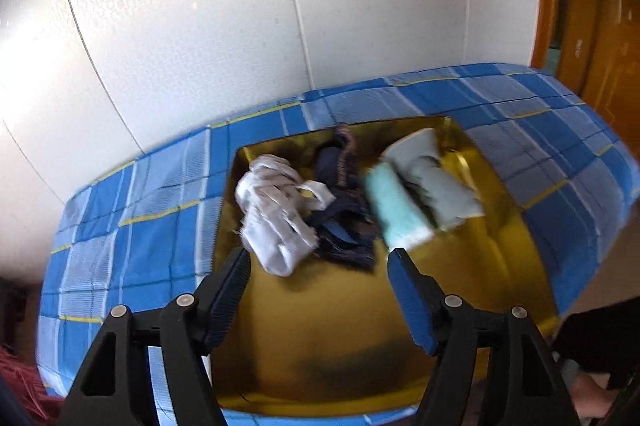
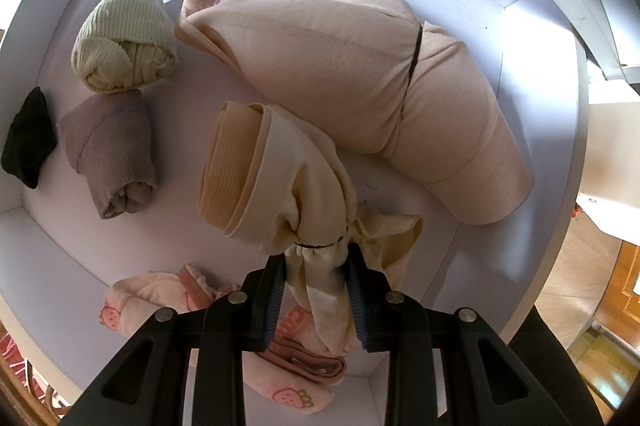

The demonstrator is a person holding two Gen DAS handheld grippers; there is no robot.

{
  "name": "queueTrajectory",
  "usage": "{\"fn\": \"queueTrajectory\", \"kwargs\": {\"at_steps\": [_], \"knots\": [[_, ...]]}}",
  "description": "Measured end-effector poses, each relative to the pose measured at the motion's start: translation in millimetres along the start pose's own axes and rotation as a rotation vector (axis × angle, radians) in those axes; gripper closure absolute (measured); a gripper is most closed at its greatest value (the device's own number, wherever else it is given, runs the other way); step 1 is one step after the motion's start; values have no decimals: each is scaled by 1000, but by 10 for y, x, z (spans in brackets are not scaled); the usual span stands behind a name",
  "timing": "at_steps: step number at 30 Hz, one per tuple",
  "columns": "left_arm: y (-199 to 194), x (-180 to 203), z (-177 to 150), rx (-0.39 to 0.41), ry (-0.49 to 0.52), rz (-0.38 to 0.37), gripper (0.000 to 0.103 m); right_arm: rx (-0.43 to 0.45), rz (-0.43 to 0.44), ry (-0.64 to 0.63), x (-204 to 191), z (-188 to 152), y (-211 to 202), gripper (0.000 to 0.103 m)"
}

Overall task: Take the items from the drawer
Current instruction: 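Open the left gripper over the box and return it to the shelf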

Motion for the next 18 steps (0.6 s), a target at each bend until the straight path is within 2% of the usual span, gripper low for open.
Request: {"fn": "queueTrajectory", "kwargs": {"at_steps": [7,11,15,18], "knots": [[-342,273,-357,40,40,-72,29,0,-3,-4,-7,-3,9,74],[-470,597,-747,9,95,-142,25,0,-5,-5,-14,-7,12,74],[-429,947,-1226,-87,124,-204,22,1,-3,-3,-11,-6,11,74],[-190,1242,-1697,-232,120,-228,22,2,-3,-2,-8,-6,10,74]]}}
Point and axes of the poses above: each gripper's, at about its wrist camera, not at the fingertips, and y roughly the way its jaws point, x to its right, z to its top, the point moved 5 cm from there along y, roughly the way its jaws point, and after that the axes turned 15 degrees about z, right-handed, at the moved point
